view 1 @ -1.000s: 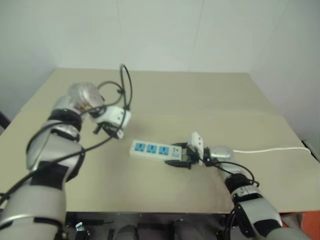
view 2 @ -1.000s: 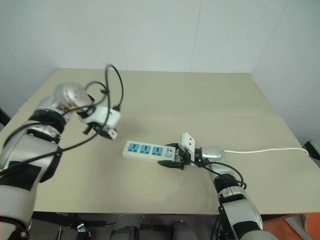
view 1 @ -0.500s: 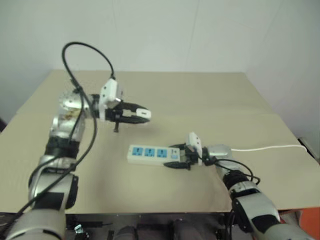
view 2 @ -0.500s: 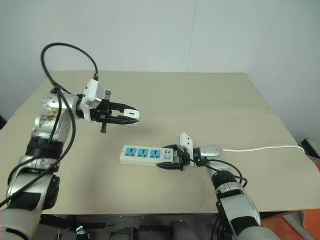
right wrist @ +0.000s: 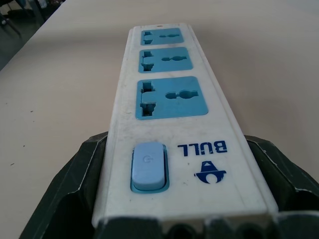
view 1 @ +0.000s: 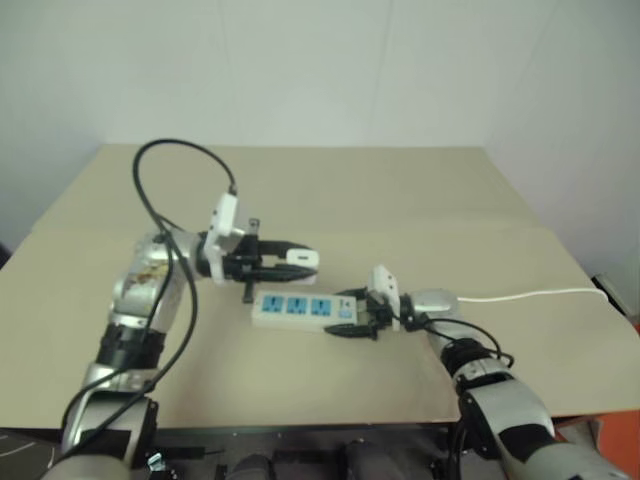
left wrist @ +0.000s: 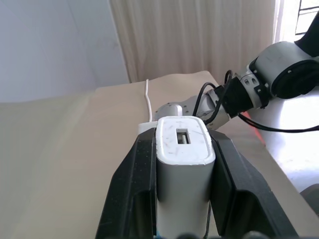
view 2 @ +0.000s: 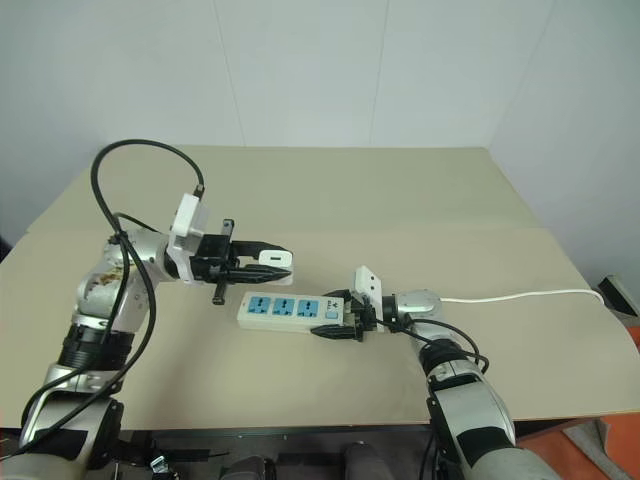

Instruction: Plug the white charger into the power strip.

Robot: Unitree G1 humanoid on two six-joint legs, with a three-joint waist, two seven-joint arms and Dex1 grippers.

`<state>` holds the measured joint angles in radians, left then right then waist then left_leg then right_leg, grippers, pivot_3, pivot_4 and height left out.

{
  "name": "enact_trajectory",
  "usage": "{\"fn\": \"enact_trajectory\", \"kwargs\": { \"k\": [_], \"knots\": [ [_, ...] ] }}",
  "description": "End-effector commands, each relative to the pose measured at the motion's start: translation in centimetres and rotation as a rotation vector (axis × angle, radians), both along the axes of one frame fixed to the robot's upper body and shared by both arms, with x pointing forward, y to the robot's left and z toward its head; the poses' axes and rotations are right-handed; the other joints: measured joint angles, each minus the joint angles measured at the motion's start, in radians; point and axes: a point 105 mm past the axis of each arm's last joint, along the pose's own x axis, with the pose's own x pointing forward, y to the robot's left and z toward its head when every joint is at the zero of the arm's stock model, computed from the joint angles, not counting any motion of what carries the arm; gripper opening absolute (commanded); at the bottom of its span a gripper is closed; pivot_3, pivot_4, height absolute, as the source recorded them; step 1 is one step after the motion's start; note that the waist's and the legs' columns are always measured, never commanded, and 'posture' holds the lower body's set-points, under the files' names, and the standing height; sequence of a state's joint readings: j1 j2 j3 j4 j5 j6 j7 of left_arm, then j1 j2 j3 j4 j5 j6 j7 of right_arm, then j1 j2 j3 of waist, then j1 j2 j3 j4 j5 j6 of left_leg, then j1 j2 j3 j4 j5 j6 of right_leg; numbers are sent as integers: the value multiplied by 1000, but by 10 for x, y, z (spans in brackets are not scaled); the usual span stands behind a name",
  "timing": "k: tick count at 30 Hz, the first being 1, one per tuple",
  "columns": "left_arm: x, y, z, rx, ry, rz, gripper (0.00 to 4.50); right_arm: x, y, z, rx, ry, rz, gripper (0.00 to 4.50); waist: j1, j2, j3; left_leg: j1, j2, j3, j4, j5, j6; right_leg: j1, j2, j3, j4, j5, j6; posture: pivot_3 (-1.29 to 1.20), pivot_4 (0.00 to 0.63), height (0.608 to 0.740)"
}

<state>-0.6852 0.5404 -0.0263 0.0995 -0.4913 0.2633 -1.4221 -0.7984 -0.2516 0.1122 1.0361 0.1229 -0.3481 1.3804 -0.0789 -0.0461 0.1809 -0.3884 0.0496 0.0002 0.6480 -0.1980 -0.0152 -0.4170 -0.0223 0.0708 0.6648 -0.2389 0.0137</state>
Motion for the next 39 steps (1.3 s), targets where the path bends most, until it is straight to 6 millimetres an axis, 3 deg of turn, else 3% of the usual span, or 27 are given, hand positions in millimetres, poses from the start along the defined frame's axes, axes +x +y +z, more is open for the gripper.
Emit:
{"fn": "enact_trajectory", "kwargs": {
  "k": [1, 9, 20, 28, 39],
  "knots": [
    [-3, -7, -2, -25, 3, -18, 1016, -9, 2, -22, -65, 65, 24, 3433, -1, 0, 0, 0, 0, 0, 0, 0, 0, 0, 0, 0, 0, 0, 0, 0, 150, 740],
    [4, -18, -29, -67, 181, -39, 1016, -9, 2, -22, -66, 65, 22, 3433, -5, 0, -1, 0, 0, 0, -1, 0, 0, 0, 0, 0, 0, 0, 0, 0, 150, 740],
    [24, -25, -60, -38, 215, 15, 1016, -8, 0, -22, -62, 65, 10, 3433, -7, 0, -1, 0, 0, 0, -1, 0, 0, 0, 0, 0, -1, 0, 0, 0, 150, 740],
    [31, -30, -65, -40, 201, 19, 1016, -8, -2, -22, -60, 66, 3, 3433, -7, 0, -1, 0, 0, 0, -1, 0, 0, 0, 0, 0, -1, 0, 0, 0, 150, 740],
    [36, -24, -76, 10, 186, 31, 1016, -8, -2, -22, -56, 67, -4, 3433, -7, 0, -1, 0, 0, 0, -1, 0, 0, 0, 0, 0, -1, 0, 0, 0, 150, 740]
  ]
}}
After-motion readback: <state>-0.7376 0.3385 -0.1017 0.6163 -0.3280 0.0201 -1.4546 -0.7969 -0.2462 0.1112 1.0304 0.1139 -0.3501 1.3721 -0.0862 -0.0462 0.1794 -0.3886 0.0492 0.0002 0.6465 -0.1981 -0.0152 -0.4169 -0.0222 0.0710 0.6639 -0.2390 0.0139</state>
